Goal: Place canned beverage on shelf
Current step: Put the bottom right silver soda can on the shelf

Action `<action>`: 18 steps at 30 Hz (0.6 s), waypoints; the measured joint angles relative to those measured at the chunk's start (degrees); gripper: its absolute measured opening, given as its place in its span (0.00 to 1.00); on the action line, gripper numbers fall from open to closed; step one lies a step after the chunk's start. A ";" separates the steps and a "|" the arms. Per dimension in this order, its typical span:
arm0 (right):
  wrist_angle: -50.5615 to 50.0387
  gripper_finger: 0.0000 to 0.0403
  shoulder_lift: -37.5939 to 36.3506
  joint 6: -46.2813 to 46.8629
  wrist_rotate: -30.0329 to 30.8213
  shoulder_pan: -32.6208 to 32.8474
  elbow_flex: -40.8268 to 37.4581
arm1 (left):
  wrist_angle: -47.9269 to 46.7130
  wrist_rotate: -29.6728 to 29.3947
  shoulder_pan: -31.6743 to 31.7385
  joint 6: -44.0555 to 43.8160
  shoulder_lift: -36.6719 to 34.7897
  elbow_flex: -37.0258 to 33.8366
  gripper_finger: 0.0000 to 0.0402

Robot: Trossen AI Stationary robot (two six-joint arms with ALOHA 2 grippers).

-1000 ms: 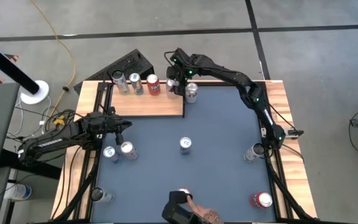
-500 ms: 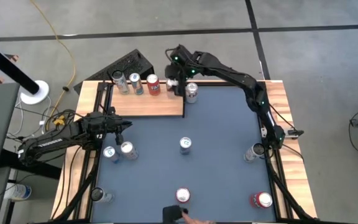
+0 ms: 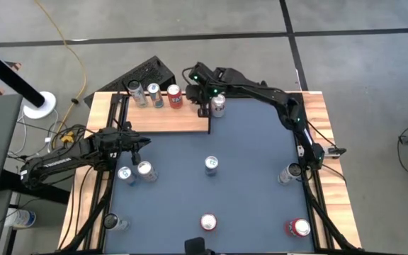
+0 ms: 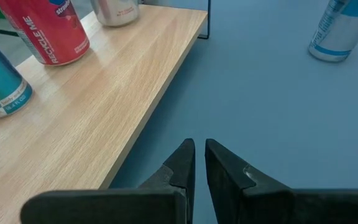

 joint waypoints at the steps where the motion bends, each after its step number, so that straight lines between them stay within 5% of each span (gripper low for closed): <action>1: -0.03 0.03 0.00 0.30 0.01 -0.14 0.00 | 0.00 0.02 0.01 0.00 0.00 0.00 0.07; 18: 0.03 0.00 2.12 -0.24 -0.90 -2.24 0.02 | 0.00 0.01 0.01 0.00 0.00 0.00 0.07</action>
